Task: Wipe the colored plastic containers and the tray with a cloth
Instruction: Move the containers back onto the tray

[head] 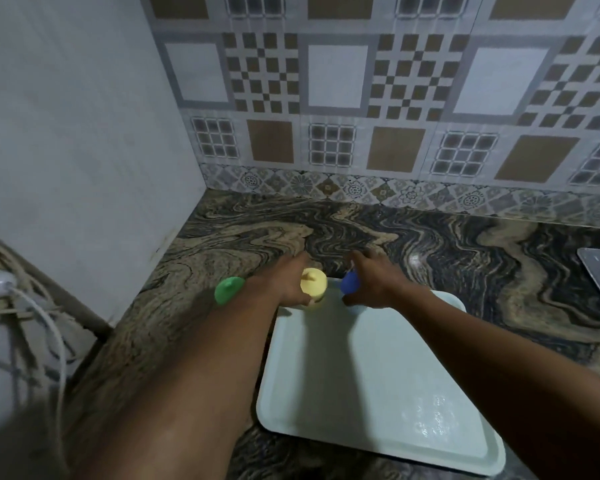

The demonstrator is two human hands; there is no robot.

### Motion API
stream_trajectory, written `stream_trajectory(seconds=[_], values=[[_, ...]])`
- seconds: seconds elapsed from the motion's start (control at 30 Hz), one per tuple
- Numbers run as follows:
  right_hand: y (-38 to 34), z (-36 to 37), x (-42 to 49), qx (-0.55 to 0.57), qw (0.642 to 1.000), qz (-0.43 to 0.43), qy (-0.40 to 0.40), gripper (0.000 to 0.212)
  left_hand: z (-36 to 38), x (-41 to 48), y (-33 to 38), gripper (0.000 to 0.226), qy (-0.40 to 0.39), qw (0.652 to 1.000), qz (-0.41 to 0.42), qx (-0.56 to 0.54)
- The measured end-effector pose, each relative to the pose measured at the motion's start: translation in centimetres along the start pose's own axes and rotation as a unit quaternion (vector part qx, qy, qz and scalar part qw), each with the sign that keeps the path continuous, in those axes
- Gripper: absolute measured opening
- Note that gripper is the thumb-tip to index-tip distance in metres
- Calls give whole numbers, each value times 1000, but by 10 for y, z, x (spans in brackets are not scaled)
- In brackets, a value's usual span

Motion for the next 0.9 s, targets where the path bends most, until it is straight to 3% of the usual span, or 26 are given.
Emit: stream_trajectory(seconds=[0.1,0.27,0.37,0.57,0.7,0.9], values=[[-22,-18,14,4,999,-26,22,87,-21,-9,-16,97,32,999,-10,5],[-103,-28,31,50,992,-118,19,62,-63,-52,-69,79,111,991,-61,-34],[-153,-17,33,50,985,-167,10,65,-67,-83,-102,76,91,989,-97,-62],[-213,25,32,6,971,-235,-35,71,-33,-129,-130,107,-28,987,-144,-61],[-219,48,34,-29,966,-248,-73,85,-10,-128,-127,96,-4,987,-136,-85],[-213,63,37,-8,966,-248,-80,79,4,-119,-127,88,41,986,-156,-38]])
Point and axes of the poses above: each hand's wrist, its own x-axis towards the middle knuckle, its own z-axis out of the palm, y = z × x, the point moved 7 cm from there along x, towards the middle knuckle, and after that the axes turned 8 degrees about y, right-handed, at the moved point
